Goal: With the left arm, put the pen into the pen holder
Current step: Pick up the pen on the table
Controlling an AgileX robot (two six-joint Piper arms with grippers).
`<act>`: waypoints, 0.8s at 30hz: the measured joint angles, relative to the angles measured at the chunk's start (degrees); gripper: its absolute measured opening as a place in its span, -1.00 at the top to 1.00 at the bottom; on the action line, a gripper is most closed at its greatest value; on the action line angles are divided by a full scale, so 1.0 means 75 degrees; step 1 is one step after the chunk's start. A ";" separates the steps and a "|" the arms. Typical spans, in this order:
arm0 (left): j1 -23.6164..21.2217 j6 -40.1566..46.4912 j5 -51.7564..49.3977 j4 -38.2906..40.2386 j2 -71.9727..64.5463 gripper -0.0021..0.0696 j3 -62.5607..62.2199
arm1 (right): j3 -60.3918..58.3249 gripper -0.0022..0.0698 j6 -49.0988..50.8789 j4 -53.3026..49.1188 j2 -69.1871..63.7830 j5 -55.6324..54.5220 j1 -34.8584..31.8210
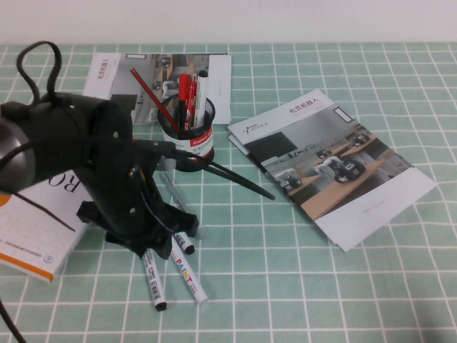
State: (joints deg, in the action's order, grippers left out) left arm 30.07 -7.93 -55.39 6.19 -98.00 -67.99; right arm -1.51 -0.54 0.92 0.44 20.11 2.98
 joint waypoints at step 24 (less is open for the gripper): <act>-0.0086 -0.2968 0.0133 -0.0951 -0.0797 0.13 0.0001 | 0.0000 1.00 0.0000 0.0000 0.0000 0.0000 0.0000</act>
State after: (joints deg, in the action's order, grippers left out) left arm 29.43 -30.20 -54.39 -0.94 -103.98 -67.99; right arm -1.51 -0.54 0.92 0.44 20.11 2.98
